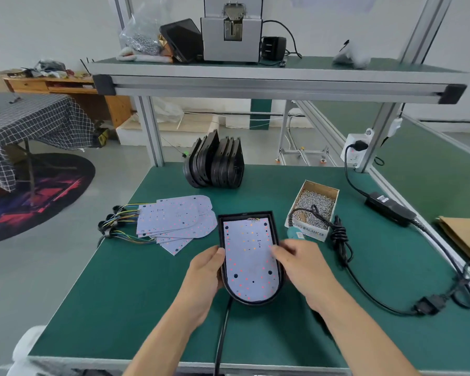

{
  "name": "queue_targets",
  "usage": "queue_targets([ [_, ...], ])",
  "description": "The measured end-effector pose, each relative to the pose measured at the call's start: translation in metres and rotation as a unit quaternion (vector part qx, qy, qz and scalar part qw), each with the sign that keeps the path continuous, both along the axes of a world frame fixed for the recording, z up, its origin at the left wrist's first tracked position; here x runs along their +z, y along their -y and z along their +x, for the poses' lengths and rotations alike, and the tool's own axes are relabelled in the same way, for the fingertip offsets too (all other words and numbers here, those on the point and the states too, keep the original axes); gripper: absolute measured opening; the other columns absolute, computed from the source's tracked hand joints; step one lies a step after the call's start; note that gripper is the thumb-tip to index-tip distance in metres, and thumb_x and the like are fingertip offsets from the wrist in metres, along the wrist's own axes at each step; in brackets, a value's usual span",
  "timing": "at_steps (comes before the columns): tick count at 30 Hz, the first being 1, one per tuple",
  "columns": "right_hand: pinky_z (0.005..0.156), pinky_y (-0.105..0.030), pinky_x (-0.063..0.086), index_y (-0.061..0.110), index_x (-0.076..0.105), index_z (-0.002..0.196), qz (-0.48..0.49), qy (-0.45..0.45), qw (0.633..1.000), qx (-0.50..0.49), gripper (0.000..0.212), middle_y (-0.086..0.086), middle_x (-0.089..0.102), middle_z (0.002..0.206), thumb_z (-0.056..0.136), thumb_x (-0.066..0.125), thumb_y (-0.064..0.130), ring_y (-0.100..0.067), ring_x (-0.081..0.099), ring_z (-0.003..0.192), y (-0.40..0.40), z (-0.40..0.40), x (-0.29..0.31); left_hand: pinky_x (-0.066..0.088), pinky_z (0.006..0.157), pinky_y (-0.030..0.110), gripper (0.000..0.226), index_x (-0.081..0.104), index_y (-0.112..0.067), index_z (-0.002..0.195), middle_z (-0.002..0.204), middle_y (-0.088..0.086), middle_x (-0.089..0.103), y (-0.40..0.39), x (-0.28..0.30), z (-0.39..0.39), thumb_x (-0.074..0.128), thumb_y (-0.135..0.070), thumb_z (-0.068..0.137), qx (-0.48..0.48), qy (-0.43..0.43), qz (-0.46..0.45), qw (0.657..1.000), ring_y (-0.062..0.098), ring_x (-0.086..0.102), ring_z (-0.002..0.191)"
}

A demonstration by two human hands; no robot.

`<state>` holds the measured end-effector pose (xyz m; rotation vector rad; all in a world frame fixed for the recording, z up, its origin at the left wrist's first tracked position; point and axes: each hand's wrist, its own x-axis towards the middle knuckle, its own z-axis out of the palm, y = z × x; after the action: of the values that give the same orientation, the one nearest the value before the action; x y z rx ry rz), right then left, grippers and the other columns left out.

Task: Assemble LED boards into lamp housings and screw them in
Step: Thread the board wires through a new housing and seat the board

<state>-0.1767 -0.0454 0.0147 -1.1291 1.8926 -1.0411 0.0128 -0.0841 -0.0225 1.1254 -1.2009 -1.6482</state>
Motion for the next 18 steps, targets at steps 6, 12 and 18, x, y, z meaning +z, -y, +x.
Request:
queue_targets([
  [6,0.064,-0.034,0.039,-0.005,0.069,0.092,0.010,0.029,0.998,-0.050,0.013,-0.017,0.066,0.080,0.089,0.068,0.008,-0.019,0.049,0.070,-0.010,0.008,-0.024,0.060,0.082,0.041,0.033,0.068,-0.022,0.099,0.090,-0.007,0.077,-0.002,0.002,-0.002,0.067,-0.050,0.082,0.001,0.195,-0.096,0.976,0.019,0.072,0.084],
  [12,0.075,-0.034,0.053,0.016,0.067,0.091,-0.003,0.051,0.994,-0.100,0.008,-0.006,0.074,0.090,0.091,0.070,0.009,-0.024,0.069,0.084,-0.013,0.018,-0.035,0.061,0.083,0.043,0.009,0.067,-0.024,0.100,0.090,-0.010,0.078,-0.003,-0.006,-0.010,0.071,-0.019,0.094,0.034,0.211,-0.091,0.973,0.013,0.075,0.084],
  [18,0.054,-0.014,0.041,0.016,0.065,0.090,-0.022,0.052,0.993,-0.106,0.007,0.001,0.062,0.078,0.093,0.071,0.014,-0.001,0.055,0.061,-0.010,0.016,-0.043,0.060,0.078,0.035,0.008,0.067,-0.023,0.099,0.089,-0.012,0.077,-0.004,-0.006,-0.012,0.067,-0.016,0.097,0.047,0.202,-0.085,0.974,0.014,0.073,0.085],
])
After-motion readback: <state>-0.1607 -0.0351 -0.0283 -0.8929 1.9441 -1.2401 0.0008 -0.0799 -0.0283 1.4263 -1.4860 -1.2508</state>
